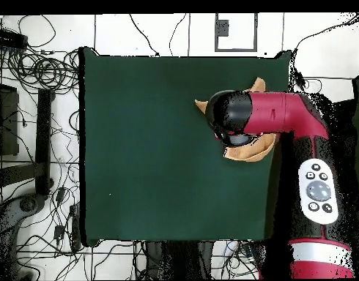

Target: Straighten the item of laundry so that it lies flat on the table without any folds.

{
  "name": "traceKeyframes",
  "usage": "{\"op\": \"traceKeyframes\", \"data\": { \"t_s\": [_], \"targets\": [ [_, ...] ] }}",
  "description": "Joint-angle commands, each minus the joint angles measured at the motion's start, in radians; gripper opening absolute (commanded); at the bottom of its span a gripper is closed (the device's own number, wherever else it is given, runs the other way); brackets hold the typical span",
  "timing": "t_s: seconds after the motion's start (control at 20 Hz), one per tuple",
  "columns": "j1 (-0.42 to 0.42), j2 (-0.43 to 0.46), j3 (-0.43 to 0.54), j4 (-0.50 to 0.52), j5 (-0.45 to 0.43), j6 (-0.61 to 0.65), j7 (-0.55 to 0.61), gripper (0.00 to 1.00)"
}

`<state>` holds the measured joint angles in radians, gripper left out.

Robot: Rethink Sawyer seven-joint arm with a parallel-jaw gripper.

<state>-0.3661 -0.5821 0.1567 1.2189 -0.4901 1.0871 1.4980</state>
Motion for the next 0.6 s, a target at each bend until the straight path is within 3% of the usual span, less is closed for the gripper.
{"op": "traceKeyframes", "data": {
  "t_s": [0.05,0.6],
  "targets": [
    [0.018,0.133,0.081,-0.048,0.067,0.050,0.046,0.00],
    [0.016,0.162,0.090,-0.180,0.111,0.158,-0.017,0.00]
  ]
}}
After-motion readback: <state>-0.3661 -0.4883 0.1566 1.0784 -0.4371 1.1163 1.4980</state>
